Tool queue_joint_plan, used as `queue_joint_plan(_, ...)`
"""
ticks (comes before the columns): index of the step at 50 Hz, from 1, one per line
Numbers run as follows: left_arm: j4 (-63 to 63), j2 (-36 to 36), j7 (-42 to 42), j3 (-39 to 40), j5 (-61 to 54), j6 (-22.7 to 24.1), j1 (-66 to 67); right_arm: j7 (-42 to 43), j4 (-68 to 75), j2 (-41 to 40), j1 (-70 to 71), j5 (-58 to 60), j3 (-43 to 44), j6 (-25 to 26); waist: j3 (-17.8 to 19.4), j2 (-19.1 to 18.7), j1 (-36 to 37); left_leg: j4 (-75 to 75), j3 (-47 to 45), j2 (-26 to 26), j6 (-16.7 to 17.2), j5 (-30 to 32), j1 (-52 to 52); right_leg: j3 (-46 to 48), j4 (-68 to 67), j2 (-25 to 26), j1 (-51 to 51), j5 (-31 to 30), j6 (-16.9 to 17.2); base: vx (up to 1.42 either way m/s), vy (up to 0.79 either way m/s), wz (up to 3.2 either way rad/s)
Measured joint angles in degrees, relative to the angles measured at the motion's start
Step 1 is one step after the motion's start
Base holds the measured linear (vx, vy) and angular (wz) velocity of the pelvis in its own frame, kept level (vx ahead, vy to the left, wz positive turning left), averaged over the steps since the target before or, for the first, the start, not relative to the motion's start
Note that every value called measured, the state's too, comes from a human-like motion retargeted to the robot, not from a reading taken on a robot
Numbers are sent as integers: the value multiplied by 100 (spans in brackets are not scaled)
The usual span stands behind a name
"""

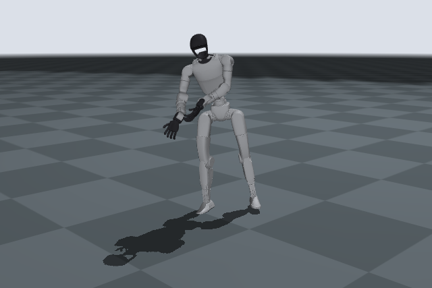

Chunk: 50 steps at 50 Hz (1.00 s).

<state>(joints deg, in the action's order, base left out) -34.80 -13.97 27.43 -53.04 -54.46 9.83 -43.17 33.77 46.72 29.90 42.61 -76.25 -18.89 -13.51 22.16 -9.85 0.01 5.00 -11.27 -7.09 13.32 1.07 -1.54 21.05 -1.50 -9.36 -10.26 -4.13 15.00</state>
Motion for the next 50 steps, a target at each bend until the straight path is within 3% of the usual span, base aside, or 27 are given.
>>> queue_joint_plan(3,1694,1103,-553,-244,-40,-147,659,-441,-2382,242,-1603,-78,-545,-351,125,-84,37,0,14,-97,115,-11,-77,92,24,86,-44,37,0,2,-13,21)
queue_joint_plan(5,2731,1941,-959,-346,-269,-303,1082,-733,-3541,384,-2508,-172,-748,-287,218,-138,176,0,-63,-213,144,-21,-125,74,22,217,-137,46,0,-1,-19,-28)
queue_joint_plan(7,3337,2718,-1623,-426,-227,-450,1286,-1849,-3986,830,-2987,1224,-929,517,298,-182,386,0,-162,-337,86,-16,-183,9,-18,368,-286,50,0,-5,-22,-49)
queue_joint_plan(10,3546,3199,-1691,-671,-421,-665,1192,-2045,-4033,903,-3313,1043,-828,584,456,-266,679,0,-252,-464,-31,24,-237,-47,-69,530,-432,41,0,-6,-18,-36)
queue_joint_plan(12,3256,3005,-1505,-929,-530,-746,877,-1546,-3633,823,-3114,579,-708,365,549,-287,802,0,-240,-465,-113,65,-285,-40,-89,536,-483,32,0,-6,-9,0)
queue_joint_plan(13,2971,2701,-1179,-1046,-706,-743,696,-732,-3398,583,-2935,-562,-548,-140,611,-302,814,0,-206,-446,-130,87,-308,-12,-92,509,-483,30,0,-4,-2,28)
queue_joint_plan(14,2630,2366,-996,-1143,-765,-740,516,-362,-3020,531,-2633,-929,-480,-297,640,-299,818,0,-164,-409,-161,106,-347,16,-96,462,-496,28,0,-3,2,42)
queue_joint_plan(20,-421,-1,-336,-868,371,-475,-616,-42,700,832,14,-30,8,312,733,-249,638,0,255,-111,-274,172,-573,296,-267,28,-533,121,0,0,7,70)
queue_joint_plan(23,-1289,-573,-21,-408,1112,-369,-1023,87,1122,987,397,10,271,149,762,-297,565,0,462,-48,-267,189,-647,459,-439,-114,-548,236,-16,4,0,67)
queue_joint_plan(25,-1009,-434,-85,-304,1269,-333,-1091,-65,452,1038,69,-122,173,-150,755,-341,545,0,548,-67,-262,209,-715,553,-520,-127,-589,300,-69,6,-8,46)
queue_joint_plan(30,1560,1251,-809,-544,820,-303,-445,-428,-2394,966,-1822,-227,-247,-753,735,-318,533,0,560,-156,-243,232,-785,692,-592,-61,-609,421,-130,8,-11,23)
queue_joint_plan(32,2399,1953,-1007,-583,691,-295,-61,-700,-3185,954,-2511,144,-413,-555,747,-268,563,0,503,-180,-259,231,-778,692,-587,-29,-604,435,-122,8,-9,0)
queue_joint_plan(33,2707,2288,-1301,-575,742,-325,112,-1436,-3313,1198,-2692,1485,-633,68,753,-230,585,0,470,-177,-300,230,-775,677,-598,-26,-616,440,-110,8,-8,-6)
queue_joint_plan(34,2912,2483,-1271,-546,604,-380,282,-1191,-3635,1062,-2987,916,-643,-87,758,-212,598,0,439,-192,-293,228,-778,671,-590,-6,-623,434,-105,8,-7,-7)
queue_joint_plan(35,3067,2608,-1079,-506,373,-447,449,-457,-4054,736,-3338,-610,-548,-630,763,-205,605,0,409,-214,-261,226,-785,669,-572,24,-626,423,-103,7,-5,-8)
queue_joint_plan(37,3056,2654,-1187,-483,274,-647,555,-751,-4227,828,-3537,-439,-680,-224,763,-151,641,0,363,-219,-308,224,-813,639,-569,41,-675,401,-90,3,-2,-5)
queue_joint_plan(38,2967,2589,-1364,-473,373,-861,546,-1408,-4285,1075,-3556,130,-781,644,763,-118,640,0,348,-209,-370,221,-826,621,-587,33,-706,397,-85,0,0,0)
queue_joint_plan(40,2521,2207,-1811,-467,457,-1180,351,-4211,-3832,995,-3356,-466,-469,2211,763,-88,604,0,352,-207,-482,233,-861,623,-587,37,-742,371,-118,0,0,0)
queue_joint_plan(41,2206,1986,-1647,-522,428,-709,151,-3266,-3138,1014,-2844,-389,-496,349,763,-45,579,0,336,-216,-412,230,-841,617,-601,41,-736,378,-48,0,0,0)
queue_joint_plan(42,1832,1689,-1400,-544,381,-394,-31,-2288,-2637,1055,-2430,-189,-578,-926,763,-12,556,0,321,-225,-368,229,-830,611,-609,46,-737,381,-9,-1,5,-13)
queue_joint_plan(43,1340,1242,-986,-498,299,-388,-175,-1247,-2521,1141,-2216,256,-769,-1025,763,4,539,0,309,-232,-374,231,-837,602,-606,49,-750,373,-36,-3,6,-12)
queue_joint_plan(44,808,869,-931,-498,364,-542,-441,-1711,-2247,1248,-1886,138,-862,-165,763,32,528,0,306,-232,-411,238,-880,588,-610,48,-803,362,-73,-4,6,-11)
queue_joint_plan(45,255,533,-1055,-522,502,-776,-767,-2929,-1893,1365,-1498,-262,-905,1174,763,67,519,0,308,-230,-464,247,-941,571,-619,43,-876,350,-116,-3,6,-11)
queue_joint_plan(47,-888,-199,-1197,-256,774,-1055,-1236,-5275,-661,1555,-582,481,-896,2916,763,12,482,0,290,-216,-502,238,-871,546,-644,24,-834,359,-98,0,6,-13)
queue_joint_plan(48,-1311,-427,-1223,-184,954,-1101,-1458,-6173,-143,1593,-174,980,-914,3292,763,5,488,0,281,-206,-516,240,-869,532,-645,15,-840,359,-102,0,0,0)
queue_joint_plan(50,-1730,-657,-1177,-94,1174,-1109,-1717,-7074,499,1646,387,1600,-913,3527,763,-31,510,0,260,-187,-520,245,-864,511,-631,0,-839,361,-115,0,0,0)
